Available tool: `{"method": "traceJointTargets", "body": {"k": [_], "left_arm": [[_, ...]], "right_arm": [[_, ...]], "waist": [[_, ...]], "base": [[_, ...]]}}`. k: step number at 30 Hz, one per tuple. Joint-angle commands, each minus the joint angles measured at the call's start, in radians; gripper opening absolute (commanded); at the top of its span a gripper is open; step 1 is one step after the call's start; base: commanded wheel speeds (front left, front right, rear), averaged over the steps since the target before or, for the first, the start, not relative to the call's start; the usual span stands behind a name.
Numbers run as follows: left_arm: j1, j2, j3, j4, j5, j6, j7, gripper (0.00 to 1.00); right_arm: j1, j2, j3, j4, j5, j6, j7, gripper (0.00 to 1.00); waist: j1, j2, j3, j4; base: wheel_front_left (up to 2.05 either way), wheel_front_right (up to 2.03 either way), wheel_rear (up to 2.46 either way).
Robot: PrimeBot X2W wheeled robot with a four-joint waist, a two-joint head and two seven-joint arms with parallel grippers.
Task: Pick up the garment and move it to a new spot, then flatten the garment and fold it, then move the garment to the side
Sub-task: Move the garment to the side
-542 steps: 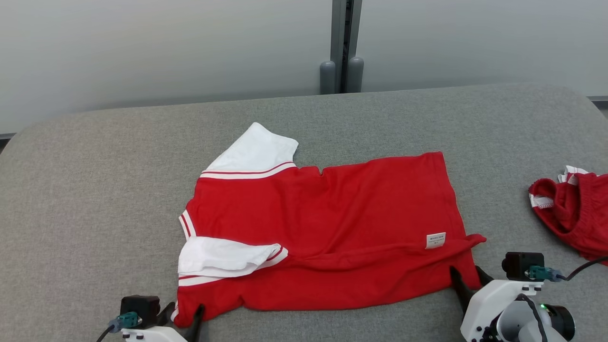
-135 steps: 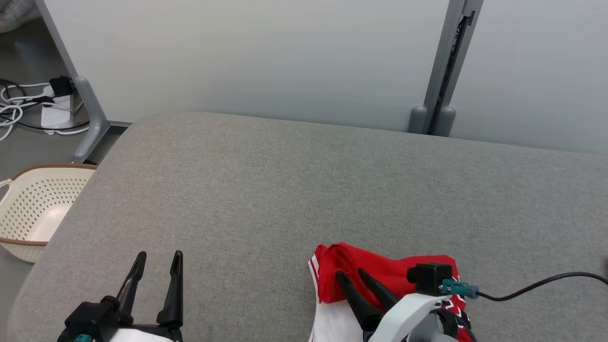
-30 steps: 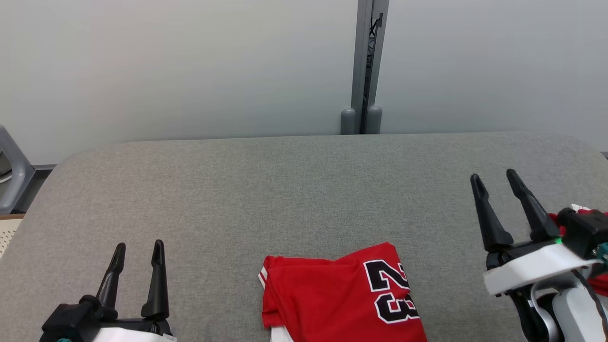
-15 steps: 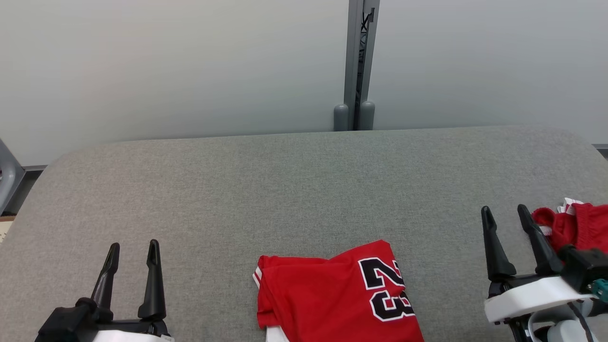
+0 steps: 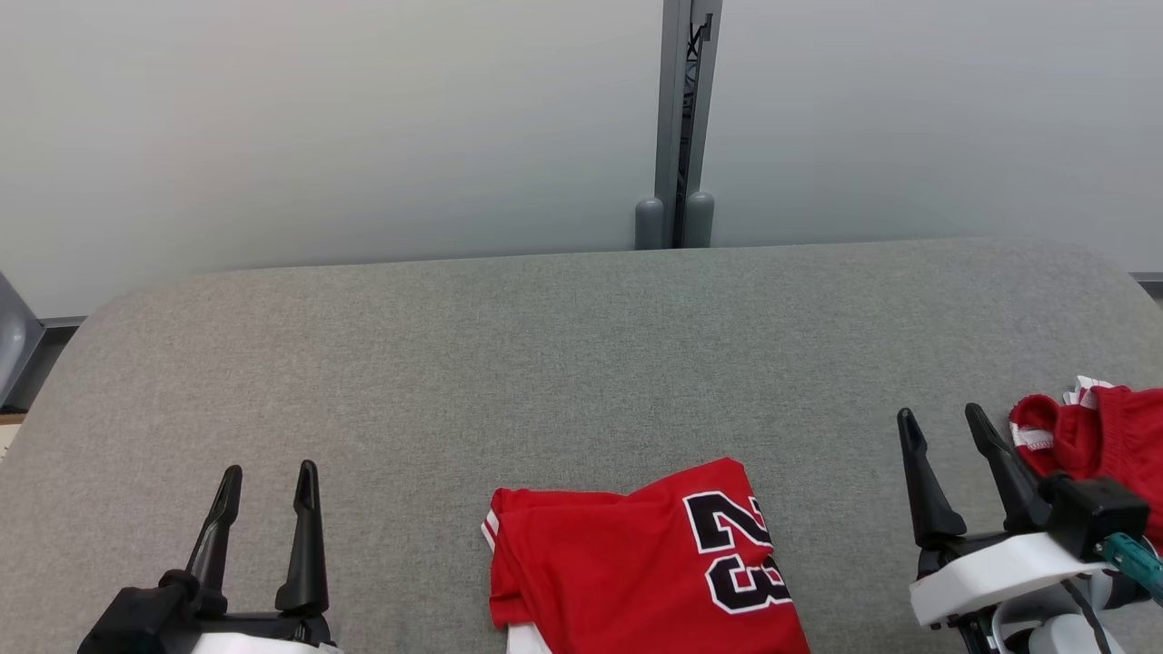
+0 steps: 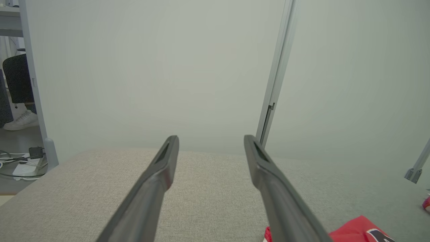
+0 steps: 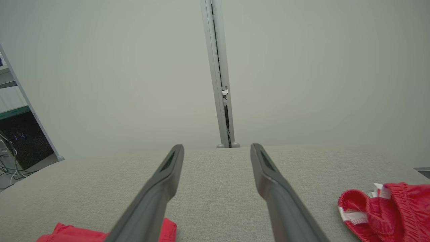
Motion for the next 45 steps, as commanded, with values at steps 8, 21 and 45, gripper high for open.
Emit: {"method": "traceJointTargets", "body": {"k": [8, 21, 45], "left_arm": [[-0.010, -0.006, 0.006, 0.009, 0.011, -0.010, -0.004, 1.00], [-0.030, -0.011, -0.008, 0.028, 0.016, -0.022, -0.004, 1.00], [-0.038, -0.013, -0.002, 0.039, 0.022, -0.032, -0.004, 1.00]], "right_arm": [[-0.026, -0.006, 0.066, 0.020, 0.040, 0.000, 0.039, 1.00], [-0.136, 0.001, 0.239, 0.280, 0.166, 0.000, 0.269, 1.00], [-0.238, 0.046, 0.307, 0.567, 0.347, 0.000, 0.327, 0.00]], "waist": [[0.0000, 0.0000, 0.003, 0.006], [0.0000, 0.0000, 0.012, 0.081], [0.0000, 0.0000, 0.019, 0.121]], "base": [[0.00, 0.00, 0.00], [0.00, 0.00, 0.00], [0.00, 0.00, 0.00]]}}
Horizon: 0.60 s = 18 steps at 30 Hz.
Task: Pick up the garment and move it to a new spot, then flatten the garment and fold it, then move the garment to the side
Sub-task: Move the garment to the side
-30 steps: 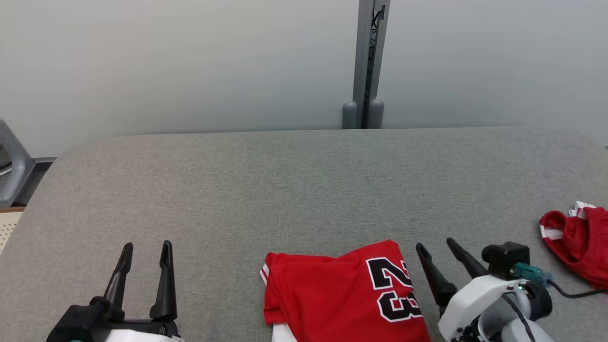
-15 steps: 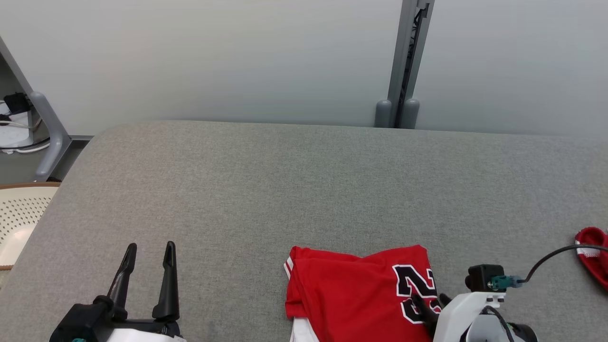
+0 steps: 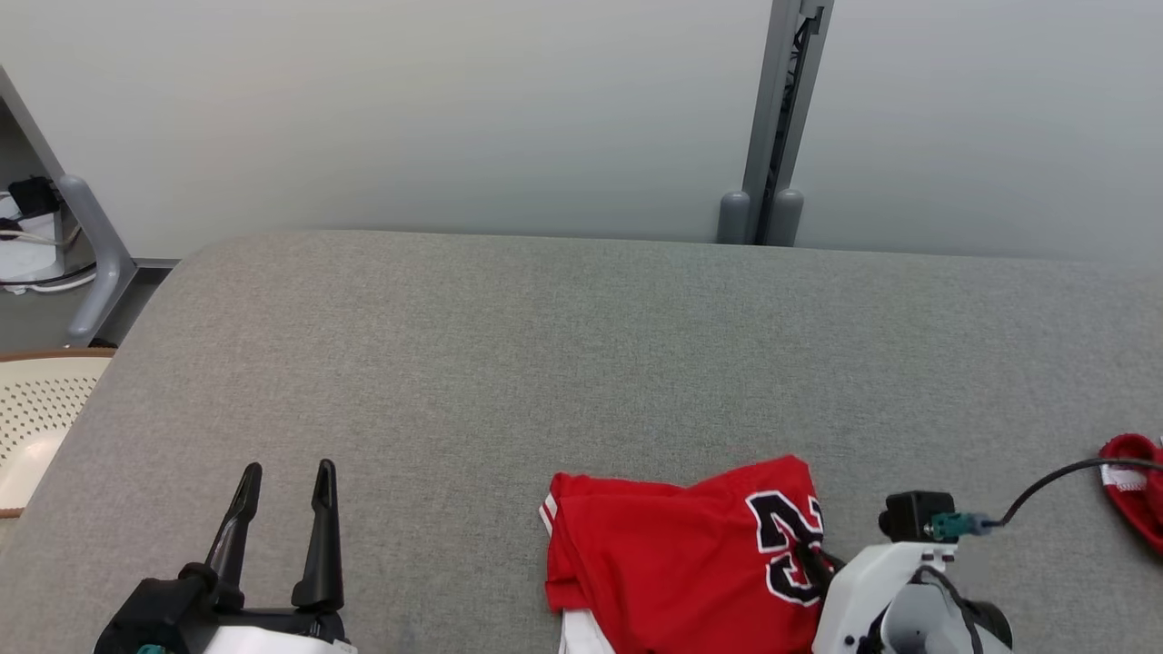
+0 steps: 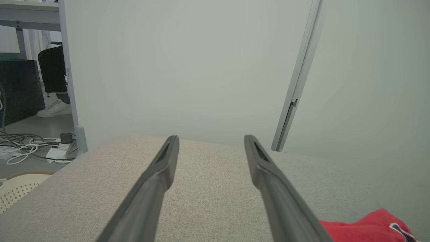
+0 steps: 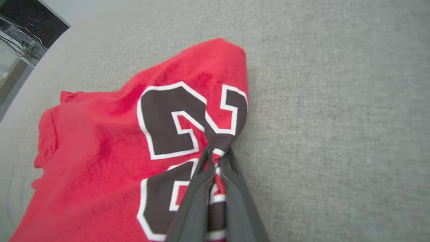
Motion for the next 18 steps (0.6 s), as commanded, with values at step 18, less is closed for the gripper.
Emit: {"method": "traceJointTargets", "body": {"k": [18], "left_arm": [[-0.057, -0.007, -0.069, -0.031, -0.001, -0.009, -0.004, 1.00]], "right_arm": [[-0.230, -0.149, 0.179, -0.104, -0.004, 0.000, -0.088, 0.00]], "waist": [[0.0000, -0.0001, 0.031, -0.282]], "base": [[0.00, 0.00, 0.00]]}}
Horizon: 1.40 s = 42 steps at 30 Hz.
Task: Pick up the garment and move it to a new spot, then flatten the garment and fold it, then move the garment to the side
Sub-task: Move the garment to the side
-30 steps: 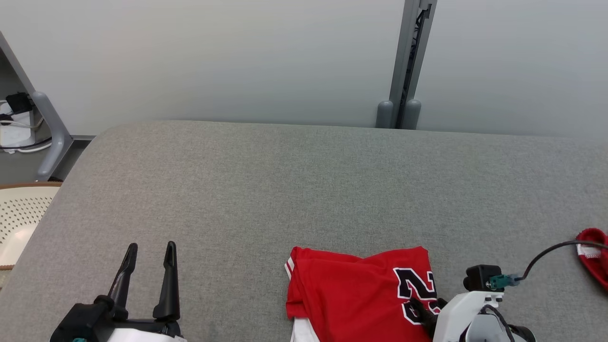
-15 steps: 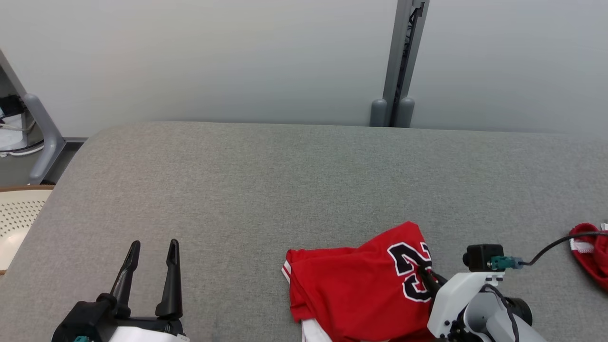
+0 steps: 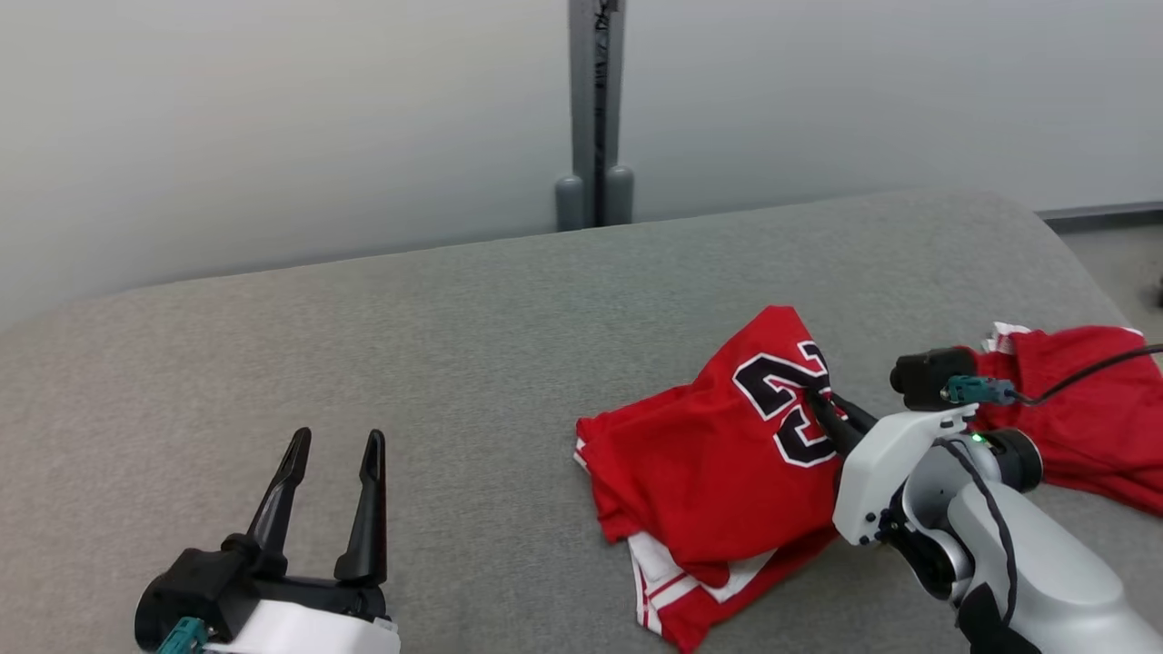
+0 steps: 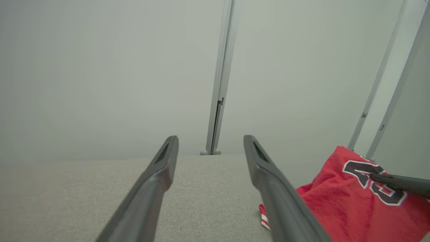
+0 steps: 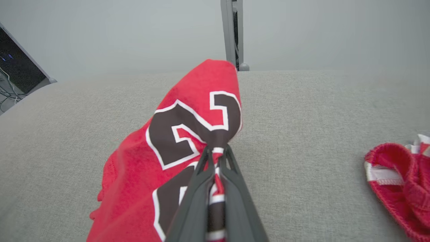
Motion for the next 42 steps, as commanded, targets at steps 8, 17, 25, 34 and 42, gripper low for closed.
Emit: {"method": "traceJointTargets", "body": {"k": [8, 17, 25, 34, 42], "left_arm": [[-0.053, 0.001, -0.017, 0.004, 0.005, -0.007, -0.003, 1.00], [-0.124, 0.021, -0.040, 0.015, 0.028, -0.014, -0.002, 1.00], [-0.206, 0.063, -0.058, 0.018, 0.038, -0.019, 0.005, 1.00], [-0.253, 0.099, -0.070, 0.006, 0.043, -0.019, 0.024, 1.00], [-0.285, 0.112, -0.089, 0.009, 0.037, -0.021, 0.032, 1.00]], "right_arm": [[-0.107, -0.034, 0.069, -0.027, 0.018, 0.000, -0.020, 0.00], [-0.300, -0.087, 0.127, 0.021, 0.076, 0.000, -0.079, 0.00], [-0.451, -0.155, 0.113, 0.169, 0.098, 0.000, -0.120, 0.00], [-0.568, -0.168, 0.130, 0.376, 0.015, 0.000, -0.164, 0.00], [-0.637, -0.145, 0.094, 0.533, -0.078, 0.000, -0.208, 1.00]], "waist": [[0.0000, -0.0001, 0.053, -0.181], [0.0000, -0.0001, 0.173, -0.243], [0.0000, -0.0001, 0.308, -0.238], [0.0000, -0.0001, 0.382, -0.256], [0.0000, -0.0001, 0.410, -0.242]], "base": [[0.00, 0.00, 0.00], [0.00, 0.00, 0.00], [0.00, 0.00, 0.00], [0.00, 0.00, 0.00], [0.00, 0.00, 0.00]]}}
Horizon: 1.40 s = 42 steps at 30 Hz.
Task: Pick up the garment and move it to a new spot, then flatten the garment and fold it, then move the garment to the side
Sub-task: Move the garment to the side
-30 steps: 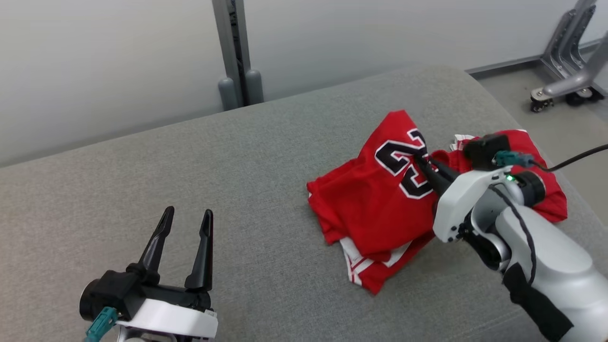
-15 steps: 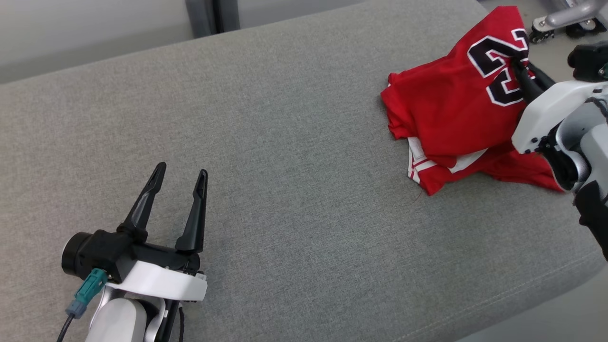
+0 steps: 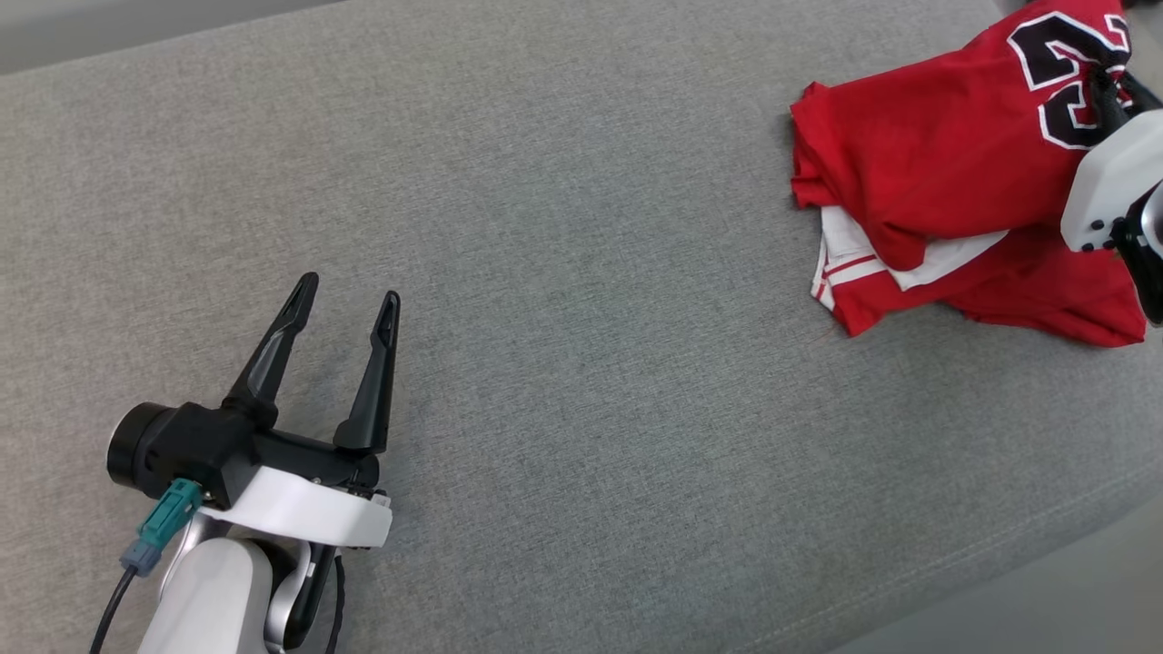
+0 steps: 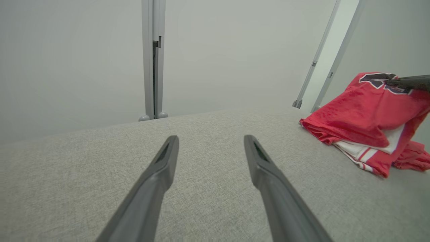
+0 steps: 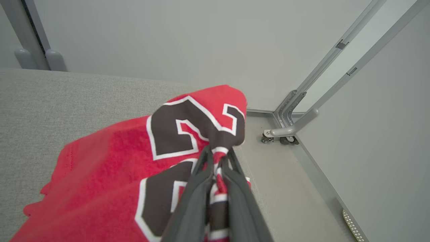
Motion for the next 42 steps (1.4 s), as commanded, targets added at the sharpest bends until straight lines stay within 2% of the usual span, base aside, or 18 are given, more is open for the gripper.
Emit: {"method": "traceJointTargets", "body": {"k": [1, 10, 17, 25, 34, 42], "left_arm": [[-0.020, 0.008, 0.000, 0.005, -0.003, -0.004, -0.003, 1.00], [-0.005, 0.001, 0.003, 0.031, -0.021, 0.003, -0.019, 1.00], [0.039, -0.015, 0.032, 0.049, -0.043, 0.017, -0.032, 1.00], [0.118, -0.030, 0.102, 0.027, -0.059, 0.045, -0.036, 1.00], [0.229, -0.043, 0.178, -0.020, -0.081, 0.057, -0.036, 1.00], [0.295, -0.054, 0.194, -0.006, -0.100, 0.051, -0.035, 1.00]], "right_arm": [[0.000, 0.001, -0.014, 0.009, -0.017, 0.000, -0.015, 1.00], [0.026, -0.030, -0.083, 0.011, -0.117, 0.000, -0.038, 1.00], [0.017, 0.001, -0.157, -0.003, -0.193, 0.000, -0.067, 1.00], [0.166, 0.025, -0.289, -0.274, -0.230, 0.000, -0.066, 1.00], [0.475, 0.039, -0.407, -0.549, -0.265, 0.000, -0.066, 1.00], [0.747, 0.091, -0.474, -0.752, -0.274, 0.000, -0.066, 1.00]], "waist": [[0.0000, 0.0000, -0.001, 0.007], [0.0000, 0.0000, -0.048, 0.030], [0.0000, 0.0000, -0.147, 0.050], [0.0000, 0.0000, -0.286, 0.108], [0.0000, 0.0000, -0.397, 0.216], [0.0000, 0.0000, -0.446, 0.280]], "base": [[0.00, 0.00, 0.00], [0.00, 0.00, 0.00], [0.00, 0.00, 0.00], [0.00, 0.00, 0.00], [0.00, 0.00, 0.00], [0.00, 0.00, 0.00]]}}
